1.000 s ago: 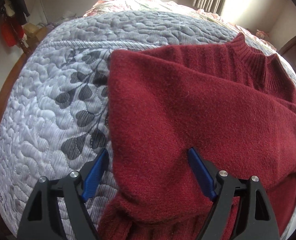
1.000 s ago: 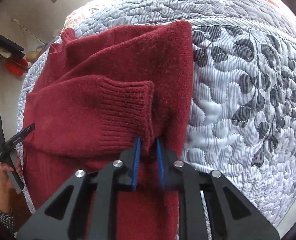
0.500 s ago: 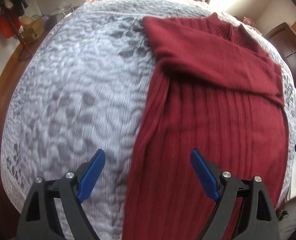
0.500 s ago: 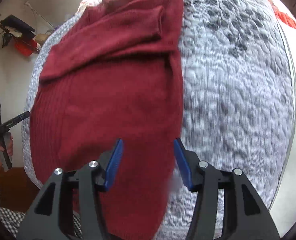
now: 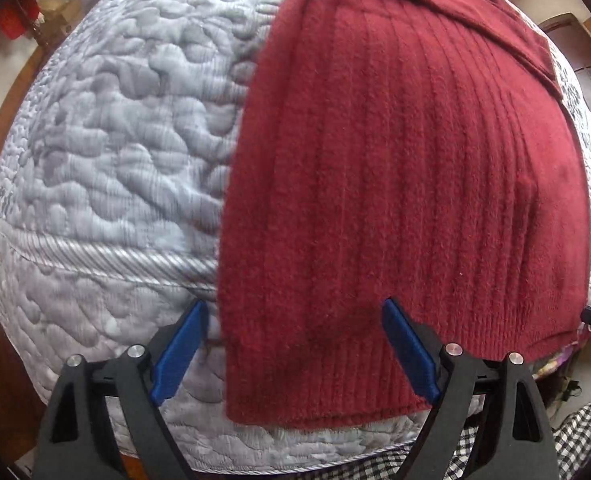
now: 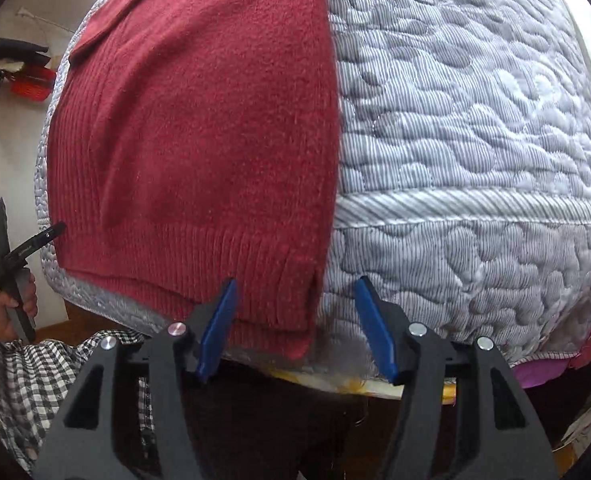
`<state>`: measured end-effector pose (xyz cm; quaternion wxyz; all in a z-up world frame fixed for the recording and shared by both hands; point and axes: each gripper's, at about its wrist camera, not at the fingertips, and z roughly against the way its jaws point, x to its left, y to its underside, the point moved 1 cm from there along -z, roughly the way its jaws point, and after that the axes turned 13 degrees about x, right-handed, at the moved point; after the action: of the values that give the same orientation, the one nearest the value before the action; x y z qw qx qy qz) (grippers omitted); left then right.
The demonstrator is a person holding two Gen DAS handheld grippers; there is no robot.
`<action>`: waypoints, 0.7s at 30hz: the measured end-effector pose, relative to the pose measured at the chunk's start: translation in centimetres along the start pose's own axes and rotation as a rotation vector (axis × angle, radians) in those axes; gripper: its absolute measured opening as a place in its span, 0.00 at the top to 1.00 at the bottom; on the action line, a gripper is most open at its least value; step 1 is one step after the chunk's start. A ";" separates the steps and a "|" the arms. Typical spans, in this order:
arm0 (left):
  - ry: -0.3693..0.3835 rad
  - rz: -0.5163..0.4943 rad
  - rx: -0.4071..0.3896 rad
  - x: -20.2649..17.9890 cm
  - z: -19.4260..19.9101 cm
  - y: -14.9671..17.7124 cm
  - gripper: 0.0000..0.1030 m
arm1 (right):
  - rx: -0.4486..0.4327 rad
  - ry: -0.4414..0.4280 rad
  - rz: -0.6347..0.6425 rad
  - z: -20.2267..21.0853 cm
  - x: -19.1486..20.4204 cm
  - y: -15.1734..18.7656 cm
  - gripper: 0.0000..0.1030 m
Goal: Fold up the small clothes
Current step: 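Grasp the sweater hem with the left tool while the right tool grasps the hem too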
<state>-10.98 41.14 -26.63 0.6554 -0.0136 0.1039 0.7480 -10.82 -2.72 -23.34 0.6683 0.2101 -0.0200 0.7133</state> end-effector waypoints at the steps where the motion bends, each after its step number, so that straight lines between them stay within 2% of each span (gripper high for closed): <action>1: 0.026 -0.004 0.008 -0.3 0.0 0.2 0.16 | -0.007 -0.013 -0.013 0.0 -0.2 0.2 0.45; 3: 0.057 -0.014 0.021 -0.9 0.1 0.7 0.18 | -0.008 -0.068 -0.023 0.0 -0.3 0.5 0.51; 5: 0.056 -0.026 0.027 -1.9 0.0 1.4 0.18 | 0.001 -0.116 -0.013 0.3 -1.1 0.9 0.51; 7: 0.063 -0.019 0.047 -2.6 -0.8 1.3 0.19 | 0.008 -0.097 -0.012 0.0 -1.0 0.7 0.56; 8: 0.070 -0.006 0.051 -2.4 -1.0 1.3 0.24 | 0.007 -0.096 -0.007 0.0 -0.9 0.7 0.59; 9: 0.078 0.006 0.057 -2.4 -1.3 1.2 0.27 | 0.011 -0.101 -0.004 -0.1 -0.8 0.6 0.68; 10: 0.081 0.008 0.060 -2.3 -1.6 1.4 0.36 | 0.012 -0.105 -0.003 -0.2 -0.8 0.5 0.79; 12: 0.069 -0.001 0.064 -2.3 -1.6 1.7 0.50 | 0.007 -0.104 0.006 0.0 -0.7 0.5 0.85; 14: 0.083 0.005 0.063 -2.4 -1.5 2.1 0.70 | 0.003 -0.127 0.004 0.5 -1.0 0.7 0.94; 16: 0.113 0.018 0.066 -1.8 -1.1 2.1 0.78 | -0.006 -0.184 0.002 0.7 -0.7 1.0 0.94; 21: 0.191 0.060 0.051 -0.5 1.8 0.7 0.87 | -0.041 -0.255 0.054 2.7 -0.4 1.6 0.95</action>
<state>-11.44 40.92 -24.67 0.6200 -0.0651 0.1855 0.7596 -11.66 -4.14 -20.63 0.6451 0.2848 -0.1252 0.6979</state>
